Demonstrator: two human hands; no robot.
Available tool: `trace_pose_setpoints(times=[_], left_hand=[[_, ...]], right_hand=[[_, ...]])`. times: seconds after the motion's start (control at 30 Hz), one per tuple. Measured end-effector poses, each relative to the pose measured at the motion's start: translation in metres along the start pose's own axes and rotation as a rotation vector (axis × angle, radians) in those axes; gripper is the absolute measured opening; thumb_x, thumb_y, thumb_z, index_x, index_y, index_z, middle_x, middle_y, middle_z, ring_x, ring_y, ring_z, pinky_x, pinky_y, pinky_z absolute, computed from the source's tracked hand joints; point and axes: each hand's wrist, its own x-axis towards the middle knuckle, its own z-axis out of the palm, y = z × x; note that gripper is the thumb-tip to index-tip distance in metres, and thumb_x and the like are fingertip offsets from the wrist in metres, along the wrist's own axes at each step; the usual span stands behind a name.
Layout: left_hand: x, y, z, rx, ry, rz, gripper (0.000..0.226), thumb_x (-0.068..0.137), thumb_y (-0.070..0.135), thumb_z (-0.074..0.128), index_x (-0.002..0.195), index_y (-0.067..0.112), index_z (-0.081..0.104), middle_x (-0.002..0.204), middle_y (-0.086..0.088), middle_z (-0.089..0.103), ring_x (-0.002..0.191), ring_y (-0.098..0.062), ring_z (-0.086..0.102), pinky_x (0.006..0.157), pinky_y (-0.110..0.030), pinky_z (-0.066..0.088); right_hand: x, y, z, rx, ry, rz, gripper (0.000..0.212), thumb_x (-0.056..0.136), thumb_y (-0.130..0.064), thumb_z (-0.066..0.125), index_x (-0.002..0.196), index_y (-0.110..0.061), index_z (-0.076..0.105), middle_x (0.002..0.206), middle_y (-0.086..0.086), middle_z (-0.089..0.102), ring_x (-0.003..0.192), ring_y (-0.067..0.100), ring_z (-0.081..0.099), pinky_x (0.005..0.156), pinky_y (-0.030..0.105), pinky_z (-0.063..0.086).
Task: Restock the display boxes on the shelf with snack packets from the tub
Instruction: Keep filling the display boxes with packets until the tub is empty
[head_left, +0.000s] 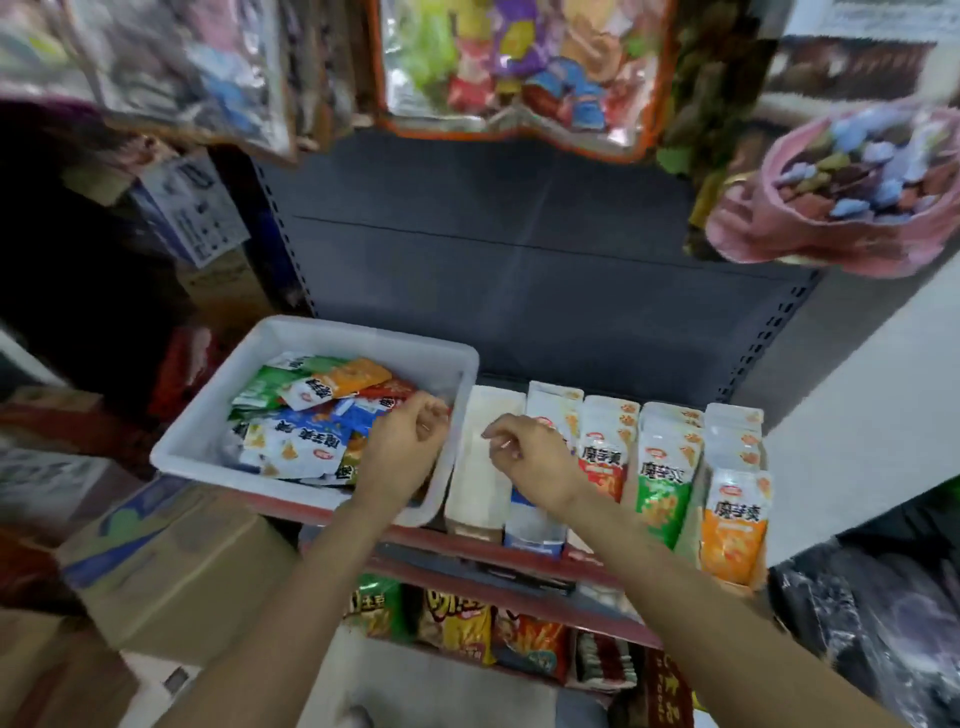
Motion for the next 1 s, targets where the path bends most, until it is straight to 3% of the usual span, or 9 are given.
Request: trace_pose_setpoints(times=[0.13, 0.3, 0.4, 0.5, 0.57, 0.63, 0.77, 0.9, 1.0], left_hand=[[0.030, -0.063, -0.068, 0.074, 0.026, -0.106, 0.009, 0.093, 0.009, 0.050, 0.093, 0.011, 0.059, 0.070, -0.003, 0.054, 0.068, -0.020, 0.051, 0.063, -0.029, 0.040], [0.071, -0.128, -0.121, 0.123, 0.017, -0.152, 0.015, 0.093, 0.004, 0.047, 0.092, 0.003, 0.062, 0.079, -0.014, 0.053, 0.075, -0.023, 0.050, 0.067, -0.029, 0.035], [0.088, -0.152, -0.137, 0.146, -0.074, -0.196, 0.017, 0.094, 0.007, 0.049, 0.093, -0.006, 0.060, 0.094, -0.022, 0.062, 0.081, -0.029, 0.053, 0.071, -0.032, 0.039], [0.099, -0.166, -0.140, 0.177, -0.202, -0.239, 0.017, 0.092, 0.010, 0.051, 0.077, 0.005, 0.048, 0.078, -0.017, 0.054, 0.092, -0.039, 0.057, 0.078, -0.044, 0.044], [0.103, -0.168, -0.140, 0.157, -0.274, -0.242, 0.013, 0.093, 0.016, 0.053, 0.096, 0.003, 0.050, 0.080, -0.010, 0.049, 0.089, -0.033, 0.057, 0.077, -0.041, 0.045], [0.107, -0.169, -0.140, 0.105, -0.316, -0.248, 0.020, 0.094, 0.022, 0.055, 0.107, 0.009, 0.047, 0.085, -0.008, 0.052, 0.086, -0.023, 0.051, 0.074, -0.033, 0.040], [0.118, -0.175, -0.137, 0.035, -0.222, -0.370, 0.032, 0.088, 0.030, 0.065, 0.094, 0.000, 0.055, 0.092, -0.019, 0.061, 0.082, -0.028, 0.055, 0.066, -0.031, 0.038], [0.122, -0.177, -0.144, -0.029, -0.133, -0.430, 0.031, 0.089, 0.013, 0.062, 0.115, -0.004, 0.057, 0.112, -0.020, 0.063, 0.103, -0.033, 0.060, 0.080, -0.034, 0.047], [0.119, -0.178, -0.156, -0.126, -0.123, -0.348, 0.035, 0.094, 0.004, 0.053, 0.128, 0.008, 0.053, 0.120, -0.016, 0.061, 0.107, -0.029, 0.058, 0.085, -0.032, 0.046]], right_hand=[[0.046, -0.063, 0.063, -0.055, -0.084, -0.016, 0.031, 0.090, -0.008, 0.050, 0.119, -0.007, 0.060, 0.121, 0.016, 0.059, 0.110, 0.031, 0.056, 0.090, 0.029, 0.041], [0.103, -0.114, 0.129, -0.100, -0.101, 0.068, 0.045, 0.086, -0.008, 0.058, 0.131, -0.009, 0.049, 0.129, 0.017, 0.051, 0.119, 0.032, 0.049, 0.094, 0.031, 0.039], [0.125, -0.128, 0.150, -0.120, -0.135, 0.131, 0.065, 0.089, -0.012, 0.058, 0.146, -0.015, 0.028, 0.148, 0.010, 0.030, 0.133, 0.028, 0.035, 0.106, 0.033, 0.035], [0.139, -0.135, 0.164, -0.108, -0.193, 0.176, 0.072, 0.093, -0.018, 0.054, 0.151, -0.023, 0.012, 0.157, 0.004, 0.014, 0.142, 0.025, 0.022, 0.114, 0.037, 0.027], [0.146, -0.139, 0.170, -0.164, -0.202, 0.222, 0.068, 0.092, -0.021, 0.053, 0.150, -0.020, 0.017, 0.152, 0.008, 0.029, 0.137, 0.028, 0.032, 0.112, 0.043, 0.030], [0.147, -0.143, 0.173, -0.196, -0.201, 0.262, 0.053, 0.092, -0.019, 0.052, 0.141, -0.013, 0.034, 0.137, 0.011, 0.045, 0.121, 0.029, 0.046, 0.102, 0.043, 0.040], [0.143, -0.151, 0.177, -0.205, -0.189, 0.203, 0.028, 0.092, -0.011, 0.048, 0.118, -0.005, 0.051, 0.122, 0.013, 0.050, 0.114, 0.031, 0.047, 0.090, 0.033, 0.040], [0.139, -0.157, 0.179, -0.175, -0.216, 0.185, 0.044, 0.091, -0.008, 0.049, 0.135, -0.010, 0.046, 0.137, 0.009, 0.042, 0.130, 0.030, 0.034, 0.107, 0.035, 0.033], [0.139, -0.162, 0.174, -0.127, -0.063, 0.183, 0.052, 0.091, -0.007, 0.051, 0.140, -0.017, 0.038, 0.144, 0.008, 0.030, 0.135, 0.027, 0.026, 0.109, 0.033, 0.029]])
